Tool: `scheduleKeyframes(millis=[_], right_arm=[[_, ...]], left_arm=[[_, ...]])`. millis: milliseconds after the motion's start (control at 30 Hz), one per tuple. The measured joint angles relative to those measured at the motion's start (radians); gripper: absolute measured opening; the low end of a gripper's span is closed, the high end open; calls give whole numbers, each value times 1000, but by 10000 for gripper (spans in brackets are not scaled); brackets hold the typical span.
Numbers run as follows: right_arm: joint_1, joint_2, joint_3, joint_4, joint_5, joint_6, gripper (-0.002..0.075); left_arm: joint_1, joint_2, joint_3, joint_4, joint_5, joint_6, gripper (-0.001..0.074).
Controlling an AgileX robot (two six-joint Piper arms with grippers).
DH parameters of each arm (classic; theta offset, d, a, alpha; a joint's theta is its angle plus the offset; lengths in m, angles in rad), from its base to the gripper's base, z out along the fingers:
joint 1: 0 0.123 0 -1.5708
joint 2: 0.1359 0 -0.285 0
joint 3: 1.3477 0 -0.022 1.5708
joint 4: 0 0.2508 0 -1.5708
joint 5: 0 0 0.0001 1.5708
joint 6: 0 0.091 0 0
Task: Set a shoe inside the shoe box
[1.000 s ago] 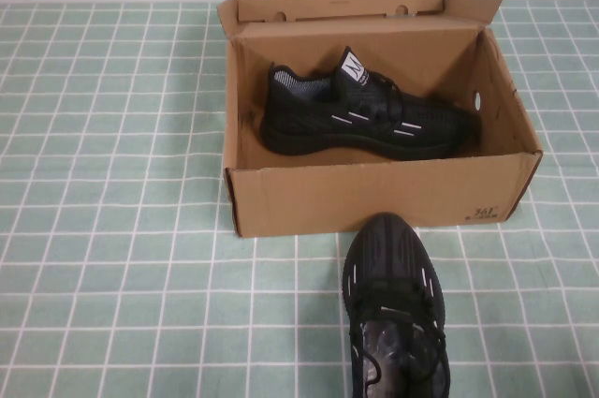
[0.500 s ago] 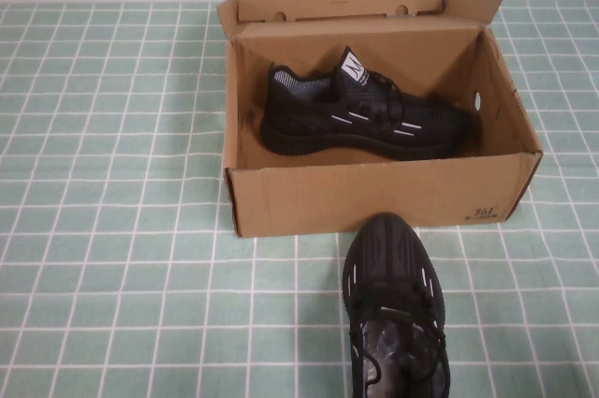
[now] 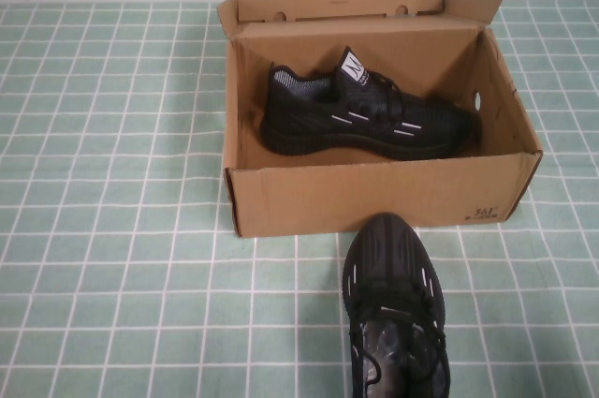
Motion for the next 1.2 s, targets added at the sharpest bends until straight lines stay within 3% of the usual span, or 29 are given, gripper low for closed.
scheduleKeyframes(millis=[233, 400, 667, 800, 900, 1200], right_arm=[[0, 0, 0, -58, -38, -25, -7], [0, 0, 0, -164, -38, -81, -7], [0, 0, -2, -128, -80, -48, -7], [0, 0, -2, 107, -241, 199, -7], [0, 0, -2, 187, -396, 217, -7], [0, 0, -17, 171, -889, 261, -7]], left_arm=[[0, 0, 0, 0, -182, -60, -4], [0, 0, 0, 0, -194, -62, -4], [0, 0, 0, 2, -201, -62, -4], [0, 0, 0, 2, -205, -62, -4], [0, 0, 0, 2, -250, -62, -4], [0, 0, 0, -11, -849, -116, -4]])
